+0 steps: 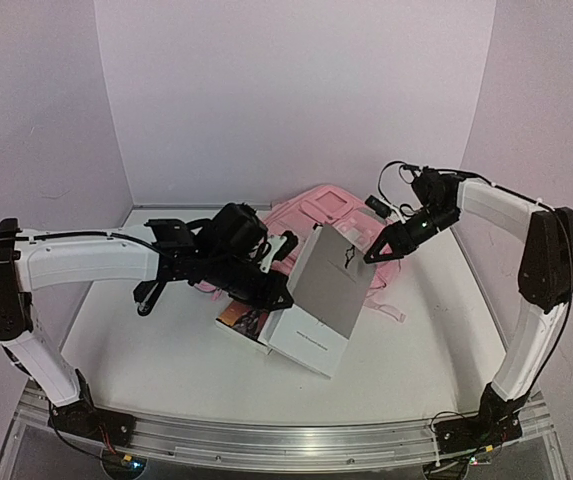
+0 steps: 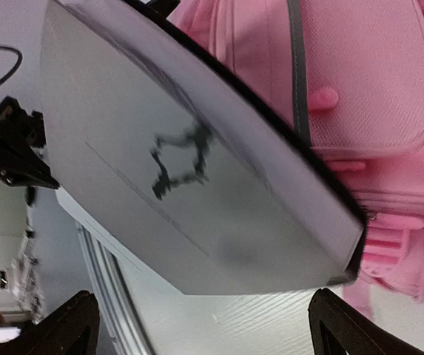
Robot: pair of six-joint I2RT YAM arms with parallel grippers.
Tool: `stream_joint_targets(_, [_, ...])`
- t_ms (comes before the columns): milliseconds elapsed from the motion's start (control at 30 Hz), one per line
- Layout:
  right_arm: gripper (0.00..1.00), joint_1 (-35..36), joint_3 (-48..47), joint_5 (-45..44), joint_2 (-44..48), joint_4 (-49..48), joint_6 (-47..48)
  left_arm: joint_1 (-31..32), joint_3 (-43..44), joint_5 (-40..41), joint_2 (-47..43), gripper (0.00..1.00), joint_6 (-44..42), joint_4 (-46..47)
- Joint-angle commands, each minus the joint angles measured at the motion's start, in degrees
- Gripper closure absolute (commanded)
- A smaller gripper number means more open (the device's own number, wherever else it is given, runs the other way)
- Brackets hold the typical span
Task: Pack the student bag
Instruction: Pick up the book from the center of the board.
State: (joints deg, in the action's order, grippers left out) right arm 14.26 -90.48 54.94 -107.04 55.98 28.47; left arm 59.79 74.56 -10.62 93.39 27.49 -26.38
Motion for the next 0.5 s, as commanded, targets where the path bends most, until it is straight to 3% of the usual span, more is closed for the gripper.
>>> stream_joint_targets(0, [0.02, -0.4, -9.6, -5.4, 1.0, 16.3, 22.2, -0.1, 9.4, -6.5, 0.7, 1.00, -10.7, -10.3])
stream_joint_targets(67, [0.02, -0.4, -14.0, -6.2, -0.6, 25.4, 31.3, -0.1, 11.8, -6.3, 0.9, 1.00, -13.6, -12.9])
stream_joint_targets(133, [0.02, -0.3, -15.4, -5.8, -0.9, 29.2, 33.8, -0.1, 14.1, -6.1, 1.5, 1.00, -16.2, -15.2])
stream_joint_targets(467, [0.02, 4.9, -10.6, -3.7, 3.5, 29.3, 38.7, 0.4, 21.3, -4.9, 4.2, 1.00, -23.0, -19.5])
